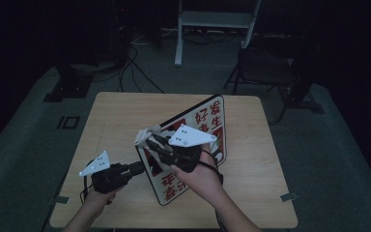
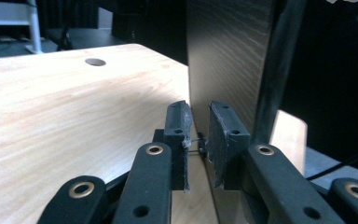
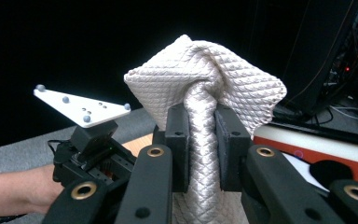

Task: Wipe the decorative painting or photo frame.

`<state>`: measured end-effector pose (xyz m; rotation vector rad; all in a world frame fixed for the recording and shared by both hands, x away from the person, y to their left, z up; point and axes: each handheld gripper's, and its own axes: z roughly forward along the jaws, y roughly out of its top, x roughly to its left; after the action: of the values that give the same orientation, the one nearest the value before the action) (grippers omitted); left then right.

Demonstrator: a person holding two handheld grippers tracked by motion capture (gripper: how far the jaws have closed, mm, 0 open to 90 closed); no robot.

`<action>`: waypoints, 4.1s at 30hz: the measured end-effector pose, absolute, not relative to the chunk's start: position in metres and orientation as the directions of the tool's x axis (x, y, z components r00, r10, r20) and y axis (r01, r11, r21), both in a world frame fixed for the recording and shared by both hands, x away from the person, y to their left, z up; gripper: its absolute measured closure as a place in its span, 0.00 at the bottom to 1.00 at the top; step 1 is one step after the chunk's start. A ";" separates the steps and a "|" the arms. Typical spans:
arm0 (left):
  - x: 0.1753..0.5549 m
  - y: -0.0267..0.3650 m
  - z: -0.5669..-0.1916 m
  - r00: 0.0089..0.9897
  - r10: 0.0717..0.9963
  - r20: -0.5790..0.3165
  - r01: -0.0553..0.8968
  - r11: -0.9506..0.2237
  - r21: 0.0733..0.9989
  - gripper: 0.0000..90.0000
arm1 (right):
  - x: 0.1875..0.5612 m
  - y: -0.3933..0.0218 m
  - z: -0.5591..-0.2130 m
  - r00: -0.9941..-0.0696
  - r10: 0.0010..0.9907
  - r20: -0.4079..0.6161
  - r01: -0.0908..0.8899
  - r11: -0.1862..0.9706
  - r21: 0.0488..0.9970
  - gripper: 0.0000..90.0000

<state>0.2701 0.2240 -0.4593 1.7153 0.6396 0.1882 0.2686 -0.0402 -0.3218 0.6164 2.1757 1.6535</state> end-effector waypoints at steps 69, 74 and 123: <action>0.269 0.211 -0.455 0.871 0.460 -0.176 0.265 -0.137 0.954 0.87 | 0.244 -0.082 -0.529 -0.816 0.560 0.140 0.506 0.575 0.643 0.86; 0.269 0.210 -0.455 0.873 0.454 -0.180 0.266 -0.132 0.955 0.86 | 0.245 -0.110 -0.494 -0.779 0.610 0.146 0.500 0.463 0.732 0.86; 0.241 0.142 -0.433 0.934 0.344 -0.100 0.185 -0.222 0.957 0.73 | 0.181 -0.103 -0.363 -0.891 0.450 0.063 0.177 0.215 0.960 0.67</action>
<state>0.2413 0.1417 -0.4329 1.8055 0.3929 0.1535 0.1806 -0.1027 -0.3626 0.5965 2.2589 1.7356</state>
